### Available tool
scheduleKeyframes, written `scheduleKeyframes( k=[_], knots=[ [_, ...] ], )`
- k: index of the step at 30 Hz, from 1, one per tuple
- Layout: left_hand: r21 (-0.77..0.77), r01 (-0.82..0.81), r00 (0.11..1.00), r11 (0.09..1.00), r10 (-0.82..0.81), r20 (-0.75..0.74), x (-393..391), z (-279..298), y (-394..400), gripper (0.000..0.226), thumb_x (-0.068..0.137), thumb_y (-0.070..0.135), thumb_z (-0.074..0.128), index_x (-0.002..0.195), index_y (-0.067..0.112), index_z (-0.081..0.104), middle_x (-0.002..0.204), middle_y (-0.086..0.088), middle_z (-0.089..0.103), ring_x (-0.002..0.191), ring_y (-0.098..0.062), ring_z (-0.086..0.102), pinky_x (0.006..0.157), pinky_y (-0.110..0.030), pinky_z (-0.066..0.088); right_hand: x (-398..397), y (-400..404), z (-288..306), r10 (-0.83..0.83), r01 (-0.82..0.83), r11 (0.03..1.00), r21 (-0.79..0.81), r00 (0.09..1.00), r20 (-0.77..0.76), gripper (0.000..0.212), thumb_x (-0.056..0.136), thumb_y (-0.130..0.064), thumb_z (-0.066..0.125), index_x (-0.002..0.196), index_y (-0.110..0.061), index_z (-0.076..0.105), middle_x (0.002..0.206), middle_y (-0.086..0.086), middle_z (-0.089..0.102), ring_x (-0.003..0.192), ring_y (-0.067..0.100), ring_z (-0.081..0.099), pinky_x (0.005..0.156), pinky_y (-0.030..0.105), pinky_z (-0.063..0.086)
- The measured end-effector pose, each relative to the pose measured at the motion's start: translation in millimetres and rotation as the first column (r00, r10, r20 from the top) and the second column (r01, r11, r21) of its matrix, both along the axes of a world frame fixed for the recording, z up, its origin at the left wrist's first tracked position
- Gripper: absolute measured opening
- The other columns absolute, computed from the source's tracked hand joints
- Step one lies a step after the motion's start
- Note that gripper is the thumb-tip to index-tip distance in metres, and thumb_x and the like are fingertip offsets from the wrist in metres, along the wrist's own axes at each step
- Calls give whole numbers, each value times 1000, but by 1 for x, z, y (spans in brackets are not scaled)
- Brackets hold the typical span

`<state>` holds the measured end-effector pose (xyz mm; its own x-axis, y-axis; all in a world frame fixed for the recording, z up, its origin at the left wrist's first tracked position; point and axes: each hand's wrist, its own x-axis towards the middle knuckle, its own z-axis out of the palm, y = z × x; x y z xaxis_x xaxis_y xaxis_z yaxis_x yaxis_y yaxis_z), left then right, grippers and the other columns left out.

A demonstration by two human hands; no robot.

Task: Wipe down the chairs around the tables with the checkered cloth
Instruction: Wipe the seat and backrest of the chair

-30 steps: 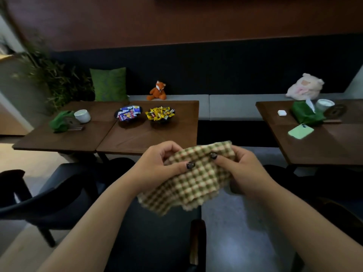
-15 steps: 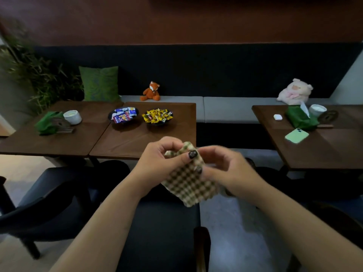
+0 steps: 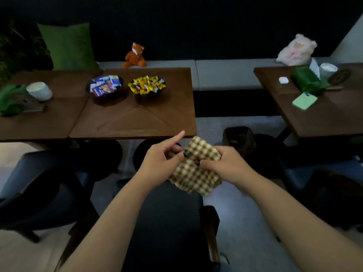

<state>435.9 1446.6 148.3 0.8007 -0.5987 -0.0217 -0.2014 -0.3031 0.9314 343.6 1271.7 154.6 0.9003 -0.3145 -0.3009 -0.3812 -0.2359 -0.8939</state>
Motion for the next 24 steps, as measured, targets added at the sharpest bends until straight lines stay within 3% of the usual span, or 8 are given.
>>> scheduleKeyframes(
  k=[3,6,8,12,15,18,22,24],
  knots=[
    [8,-30,996,1000,30,-85,13,-38,-20,45,93,9,61,132,30,54,91,14,73,88,0,67,79,-11,49,9,-31,-36,-77,72,994,-80,995,-61,15,85,-12,63,98,-5,63,91,8,69,88,22,67,78,43,56],
    [62,-73,979,995,83,-187,24,-81,-43,37,94,4,56,127,21,59,88,9,74,87,-5,69,85,-17,51,21,-70,-80,-159,147,982,-119,981,-108,23,90,-4,51,112,-11,56,99,0,62,92,15,60,74,28,49],
    [99,-99,962,990,120,-244,29,-110,-60,36,95,1,54,126,18,59,89,5,74,85,-6,69,84,-16,51,28,-97,-116,-187,167,978,-128,969,-164,28,91,-3,47,117,-11,55,105,4,62,96,18,59,79,32,49],
    [207,-158,907,966,224,-355,26,-168,-91,34,95,2,54,125,18,58,93,5,72,85,-3,68,78,-7,46,35,-131,-197,-193,157,979,-127,911,-364,21,94,-9,42,106,-10,59,99,9,65,89,24,61,79,39,51],
    [267,-174,866,948,276,-417,27,-211,-106,33,95,5,56,125,18,58,95,7,72,88,-3,67,81,-7,46,35,-137,-257,-248,237,968,-79,864,-438,17,97,-15,42,108,-13,56,107,10,63,91,23,57,81,36,48],
    [332,-207,830,920,345,-438,30,-256,-110,31,95,10,58,124,21,58,99,11,70,100,-7,65,91,-18,47,31,-131,-314,-219,229,973,-44,835,-504,26,100,-18,41,118,-9,55,118,14,61,97,25,57,79,32,45],
    [440,-198,814,876,397,-425,34,-317,-103,38,94,4,53,127,23,55,112,11,64,109,-5,59,79,-2,41,25,-112,-378,-174,209,978,-13,777,-606,37,100,-14,36,134,-7,50,129,15,57,113,29,56,97,38,47],
    [517,-127,852,846,360,-381,35,-349,-97,48,93,5,53,137,24,47,129,6,53,121,-7,50,89,-4,38,21,-101,-407,-145,202,979,11,741,-655,39,99,-9,34,135,-8,50,132,14,56,115,30,55,99,36,45]
  ],
)
